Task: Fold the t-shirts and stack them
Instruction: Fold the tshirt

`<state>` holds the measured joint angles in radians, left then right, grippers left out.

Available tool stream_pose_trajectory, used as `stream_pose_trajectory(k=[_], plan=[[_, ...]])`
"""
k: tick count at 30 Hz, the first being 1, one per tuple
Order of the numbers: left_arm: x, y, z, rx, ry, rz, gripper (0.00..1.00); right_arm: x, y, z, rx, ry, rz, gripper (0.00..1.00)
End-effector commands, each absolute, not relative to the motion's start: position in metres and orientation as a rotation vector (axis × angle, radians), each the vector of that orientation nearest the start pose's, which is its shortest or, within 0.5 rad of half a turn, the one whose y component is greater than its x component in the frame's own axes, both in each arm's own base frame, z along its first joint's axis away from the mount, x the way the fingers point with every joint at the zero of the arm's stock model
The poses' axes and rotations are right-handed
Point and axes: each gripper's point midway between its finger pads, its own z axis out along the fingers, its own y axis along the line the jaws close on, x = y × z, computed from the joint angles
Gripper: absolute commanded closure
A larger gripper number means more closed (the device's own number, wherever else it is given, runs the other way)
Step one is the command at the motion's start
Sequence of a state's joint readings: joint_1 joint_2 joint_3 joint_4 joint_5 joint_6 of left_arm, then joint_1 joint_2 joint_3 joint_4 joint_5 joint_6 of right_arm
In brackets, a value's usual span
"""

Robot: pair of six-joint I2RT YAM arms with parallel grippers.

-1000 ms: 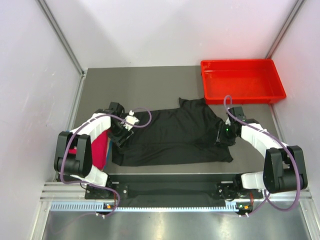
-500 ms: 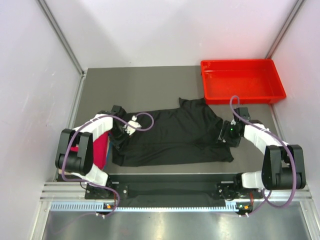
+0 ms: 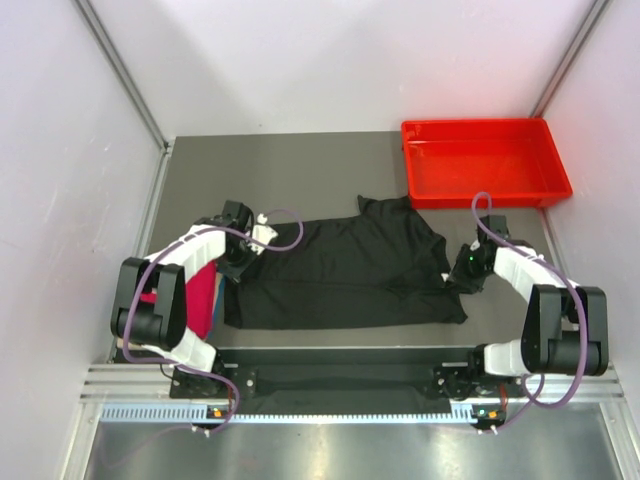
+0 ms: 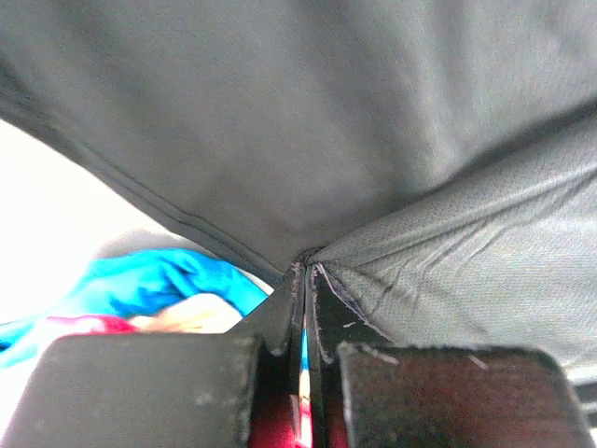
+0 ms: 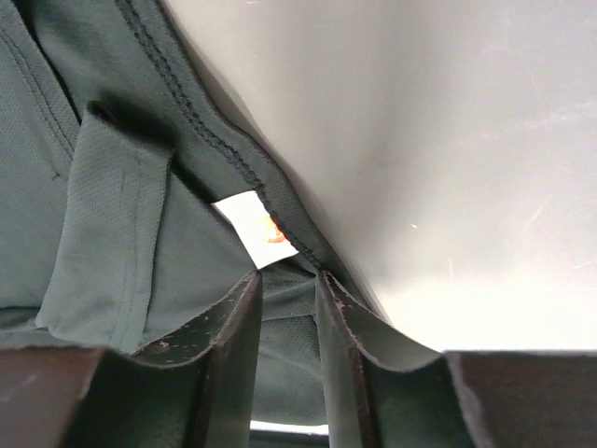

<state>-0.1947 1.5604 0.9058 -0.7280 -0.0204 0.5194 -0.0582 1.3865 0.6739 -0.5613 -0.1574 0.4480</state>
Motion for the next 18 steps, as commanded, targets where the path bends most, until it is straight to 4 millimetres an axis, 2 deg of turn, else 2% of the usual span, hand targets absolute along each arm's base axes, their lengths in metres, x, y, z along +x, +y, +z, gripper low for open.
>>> stream_pose_trajectory(k=[1, 5, 8, 10, 11, 14, 16, 18], plan=[[0.298, -0.034, 0.049, 0.908, 2.644, 0.111, 1.0, 0.251, 0.005, -0.009, 0.69, 2.694, 0.147, 0.7], [0.305, -0.04, 0.051, 0.9, 2.635, 0.078, 1.0, 0.252, 0.007, -0.009, 0.675, 2.699, 0.161, 0.7], [0.302, -0.035, 0.043, 0.895, 2.674, 0.111, 0.74, 0.252, 0.008, -0.008, 0.668, 2.695, 0.17, 0.69], [0.298, -0.035, 0.046, 0.872, 2.685, 0.103, 0.59, 0.253, 0.008, -0.006, 0.663, 2.687, 0.175, 0.68], [0.296, -0.035, 0.05, 0.86, 2.682, 0.099, 0.55, 0.254, 0.008, -0.004, 0.661, 2.681, 0.177, 0.67], [0.288, -0.028, 0.085, 0.783, 2.623, 0.138, 0.45, 0.255, 0.008, 0.0, 0.654, 2.665, 0.177, 0.63], [0.269, -0.022, 0.093, 0.755, 2.656, 0.152, 0.43, 0.254, 0.008, 0.002, 0.656, 2.658, 0.181, 0.62], [0.253, -0.02, 0.103, 0.756, 2.653, 0.139, 0.5, 0.253, 0.008, 0.005, 0.664, 2.655, 0.184, 0.61]])
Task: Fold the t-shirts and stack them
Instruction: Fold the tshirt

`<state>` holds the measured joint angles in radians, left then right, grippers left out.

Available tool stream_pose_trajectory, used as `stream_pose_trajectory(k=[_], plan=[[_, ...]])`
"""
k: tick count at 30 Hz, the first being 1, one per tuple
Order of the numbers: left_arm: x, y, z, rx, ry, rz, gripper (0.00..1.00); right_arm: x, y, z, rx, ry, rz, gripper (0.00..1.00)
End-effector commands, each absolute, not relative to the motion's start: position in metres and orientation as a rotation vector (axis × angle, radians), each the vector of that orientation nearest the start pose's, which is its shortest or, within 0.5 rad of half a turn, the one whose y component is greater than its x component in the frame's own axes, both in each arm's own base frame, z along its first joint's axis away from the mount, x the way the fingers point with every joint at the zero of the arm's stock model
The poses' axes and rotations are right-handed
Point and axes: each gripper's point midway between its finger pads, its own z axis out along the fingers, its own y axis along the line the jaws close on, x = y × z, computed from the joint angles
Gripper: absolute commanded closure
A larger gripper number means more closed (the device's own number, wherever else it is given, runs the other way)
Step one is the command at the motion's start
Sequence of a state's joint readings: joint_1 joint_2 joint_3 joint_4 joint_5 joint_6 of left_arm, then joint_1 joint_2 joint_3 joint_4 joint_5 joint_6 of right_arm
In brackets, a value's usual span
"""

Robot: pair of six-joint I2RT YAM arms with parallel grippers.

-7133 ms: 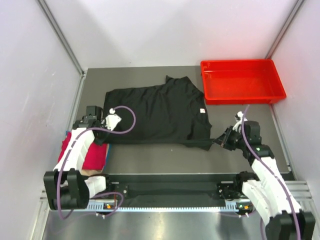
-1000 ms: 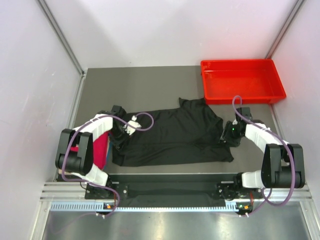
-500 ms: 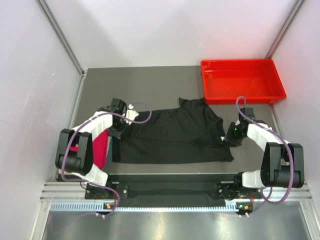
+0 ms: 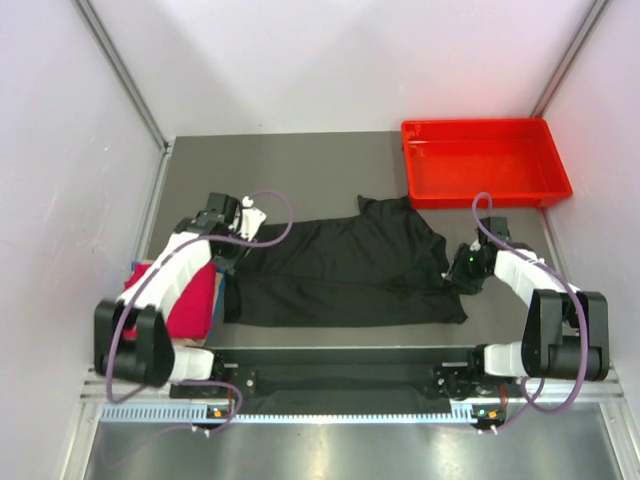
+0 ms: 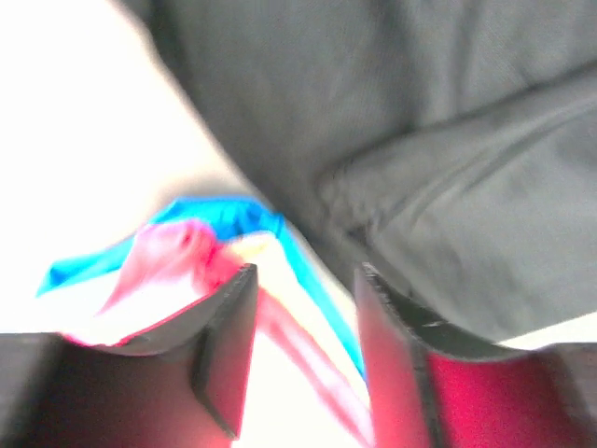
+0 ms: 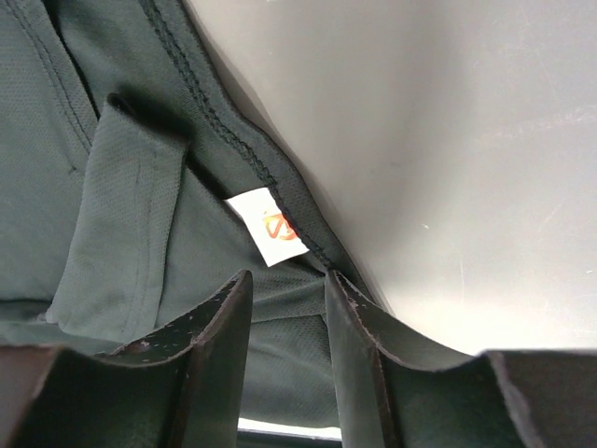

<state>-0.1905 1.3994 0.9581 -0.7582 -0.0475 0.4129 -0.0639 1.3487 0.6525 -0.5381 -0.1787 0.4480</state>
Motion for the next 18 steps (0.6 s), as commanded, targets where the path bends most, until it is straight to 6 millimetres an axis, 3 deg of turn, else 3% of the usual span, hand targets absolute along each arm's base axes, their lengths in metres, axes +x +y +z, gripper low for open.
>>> stream_pose_trajectory(k=[1, 3, 4, 7, 12, 18], plan=[[0.23, -0.022, 0.094, 0.797, 2.712, 0.078, 0.59, 0.253, 0.009, 0.009, 0.666, 2.644, 0.19, 0.6], [0.208, -0.026, 0.082, 0.859, 2.747, 0.008, 0.7, 0.25, 0.009, 0.013, 0.679, 2.641, 0.189, 0.55], [0.192, -0.026, 0.067, 0.877, 2.795, -0.02, 0.7, 0.249, 0.008, 0.018, 0.684, 2.625, 0.187, 0.54], [0.193, -0.013, 0.058, 0.866, 2.837, 0.095, 0.65, 0.242, 0.003, 0.024, 0.689, 2.627, 0.15, 0.49], [0.182, -0.048, 0.038, 1.16, 2.761, 0.041, 0.55, 0.239, 0.004, 0.024, 0.716, 2.635, 0.176, 0.47], [0.175, -0.081, 0.031, 1.339, 2.682, -0.154, 0.48, 0.234, -0.007, 0.018, 0.796, 2.628, 0.146, 0.46]])
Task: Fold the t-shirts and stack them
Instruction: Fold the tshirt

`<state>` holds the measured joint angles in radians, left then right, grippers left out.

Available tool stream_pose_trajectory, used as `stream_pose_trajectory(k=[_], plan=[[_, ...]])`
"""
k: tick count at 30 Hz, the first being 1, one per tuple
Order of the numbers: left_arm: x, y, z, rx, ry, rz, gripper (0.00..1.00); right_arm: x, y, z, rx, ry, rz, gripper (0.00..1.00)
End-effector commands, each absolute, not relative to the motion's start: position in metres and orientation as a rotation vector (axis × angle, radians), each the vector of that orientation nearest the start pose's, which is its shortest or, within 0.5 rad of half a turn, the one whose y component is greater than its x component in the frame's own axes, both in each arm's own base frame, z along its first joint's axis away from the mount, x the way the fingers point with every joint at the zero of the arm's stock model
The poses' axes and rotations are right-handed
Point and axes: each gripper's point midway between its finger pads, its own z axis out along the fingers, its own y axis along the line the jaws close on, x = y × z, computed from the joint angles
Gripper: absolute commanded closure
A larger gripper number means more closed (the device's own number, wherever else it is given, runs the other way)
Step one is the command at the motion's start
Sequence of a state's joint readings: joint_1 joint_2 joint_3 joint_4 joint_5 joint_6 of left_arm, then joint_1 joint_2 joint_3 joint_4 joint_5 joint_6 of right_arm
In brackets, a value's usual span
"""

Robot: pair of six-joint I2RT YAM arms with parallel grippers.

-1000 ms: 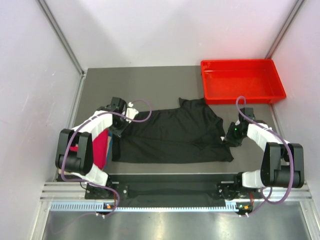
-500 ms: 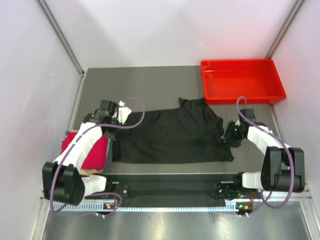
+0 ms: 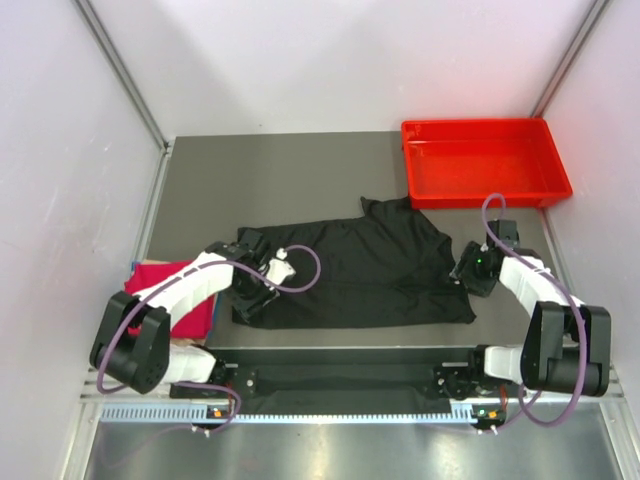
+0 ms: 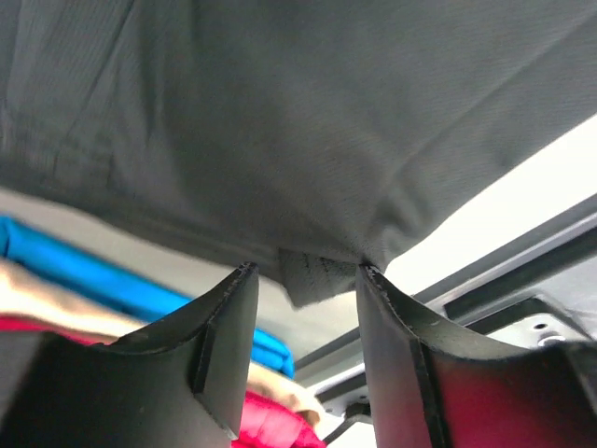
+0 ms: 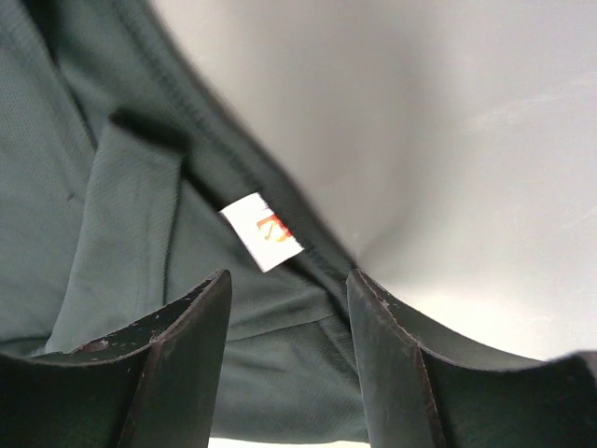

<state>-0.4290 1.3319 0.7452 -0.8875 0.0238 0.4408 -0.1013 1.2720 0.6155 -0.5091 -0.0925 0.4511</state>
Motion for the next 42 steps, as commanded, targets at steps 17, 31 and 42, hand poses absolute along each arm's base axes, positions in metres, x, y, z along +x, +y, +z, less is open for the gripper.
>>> stream_pose_trajectory(k=[17, 31, 42], plan=[[0.142, -0.031, 0.02, 1.609, 2.772, 0.127, 1.0, 0.234, -0.001, 0.006, 0.847, 2.66, 0.266, 0.58], [0.157, -0.024, 0.06, 1.646, 2.7, 0.203, 0.29, 0.285, 0.002, 0.103, 0.474, 2.434, 0.167, 0.51], [0.315, -0.02, 0.161, 0.96, 2.495, 0.204, 0.2, 0.413, 0.097, 0.22, -0.111, 2.241, 0.229, 0.47]])
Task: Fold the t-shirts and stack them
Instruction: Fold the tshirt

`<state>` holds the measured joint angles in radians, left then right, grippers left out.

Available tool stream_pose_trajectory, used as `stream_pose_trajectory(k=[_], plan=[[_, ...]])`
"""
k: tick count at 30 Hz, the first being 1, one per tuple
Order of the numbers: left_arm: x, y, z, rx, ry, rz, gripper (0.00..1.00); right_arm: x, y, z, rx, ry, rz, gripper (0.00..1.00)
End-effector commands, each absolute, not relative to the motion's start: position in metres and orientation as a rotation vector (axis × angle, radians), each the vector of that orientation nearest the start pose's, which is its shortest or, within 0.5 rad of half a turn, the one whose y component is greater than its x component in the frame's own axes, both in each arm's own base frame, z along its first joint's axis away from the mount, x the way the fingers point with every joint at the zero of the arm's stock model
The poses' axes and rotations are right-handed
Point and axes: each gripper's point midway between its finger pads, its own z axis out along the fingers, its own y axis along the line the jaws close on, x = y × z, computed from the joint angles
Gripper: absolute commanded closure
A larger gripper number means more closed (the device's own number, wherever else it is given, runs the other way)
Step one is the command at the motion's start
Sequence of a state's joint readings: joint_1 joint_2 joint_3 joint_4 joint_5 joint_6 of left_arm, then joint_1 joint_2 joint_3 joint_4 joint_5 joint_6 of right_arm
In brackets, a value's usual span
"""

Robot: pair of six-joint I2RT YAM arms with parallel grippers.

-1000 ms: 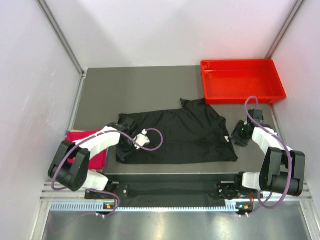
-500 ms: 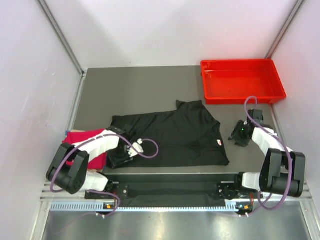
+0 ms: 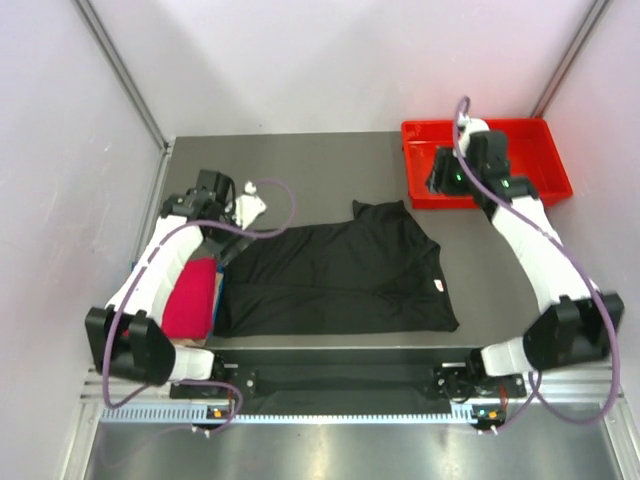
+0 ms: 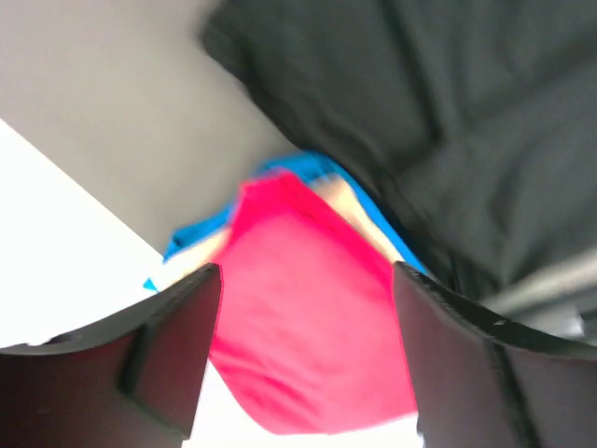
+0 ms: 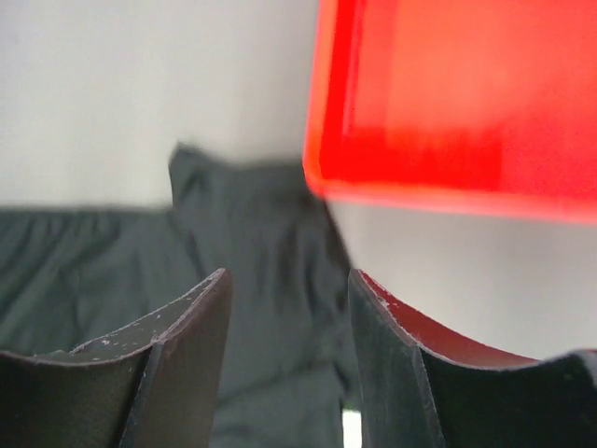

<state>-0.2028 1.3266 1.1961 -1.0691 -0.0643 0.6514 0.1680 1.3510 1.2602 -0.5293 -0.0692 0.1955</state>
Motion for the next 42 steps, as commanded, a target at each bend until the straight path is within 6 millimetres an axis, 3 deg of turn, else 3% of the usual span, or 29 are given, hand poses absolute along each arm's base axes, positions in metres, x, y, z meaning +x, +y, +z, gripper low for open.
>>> stream_pose_trajectory(k=[1, 3, 4, 6, 7, 12, 14, 19, 23, 30, 36, 38, 39, 40, 42], plan=[[0.33, -0.015, 0.15, 0.902, 2.535, 0.212, 0.24, 0.421, 0.1, 0.216, -0.115, 2.262, 0.211, 0.47], [0.358, -0.009, 0.153, 0.767, 2.534, 0.221, 0.29, 0.449, 0.11, 0.204, -0.15, 2.3, 0.196, 0.48], [0.369, -0.006, 0.137, 0.742, 2.576, 0.215, 0.32, 0.455, 0.117, 0.198, -0.169, 2.316, 0.176, 0.49], [0.389, 0.001, 0.133, 0.678, 2.583, 0.223, 0.39, 0.472, 0.129, 0.179, -0.225, 2.355, 0.166, 0.51], [0.398, 0.002, 0.115, 0.677, 2.614, 0.228, 0.41, 0.478, 0.13, 0.172, -0.227, 2.364, 0.127, 0.51], [0.422, 0.013, 0.086, 0.665, 2.674, 0.254, 0.36, 0.51, 0.152, 0.135, -0.308, 2.414, 0.107, 0.53], [0.429, 0.017, 0.075, 0.651, 2.691, 0.254, 0.34, 0.513, 0.157, 0.124, -0.338, 2.448, 0.102, 0.53], [0.426, 0.026, 0.047, 0.638, 2.759, 0.201, 0.32, 0.522, 0.167, 0.093, -0.376, 2.521, 0.068, 0.51], [0.416, 0.017, 0.029, 0.67, 2.8, 0.102, 0.32, 0.52, 0.178, 0.08, -0.454, 2.529, 0.043, 0.49], [0.409, 0.007, 0.017, 0.697, 2.82, 0.008, 0.37, 0.511, 0.168, 0.046, -0.474, 2.625, -0.059, 0.45], [0.401, 0.005, 0.007, 0.714, 2.853, -0.022, 0.47, 0.498, 0.17, 0.021, -0.488, 2.706, -0.033, 0.45], [0.399, 0.006, 0.004, 0.726, 2.859, -0.017, 0.53, 0.494, 0.174, 0.017, -0.497, 2.719, -0.002, 0.54], [0.397, 0.006, 0.003, 0.728, 2.863, -0.024, 0.63, 0.494, 0.176, 0.017, -0.497, 2.719, 0.022, 0.58], [0.397, 0.003, 0.004, 0.738, 2.856, -0.051, 0.69, 0.493, 0.177, 0.017, -0.497, 2.72, 0.033, 0.69], [0.393, -0.002, 0.009, 0.747, 2.855, -0.091, 0.81, 0.491, 0.18, 0.024, -0.497, 2.716, 0.061, 0.78]])
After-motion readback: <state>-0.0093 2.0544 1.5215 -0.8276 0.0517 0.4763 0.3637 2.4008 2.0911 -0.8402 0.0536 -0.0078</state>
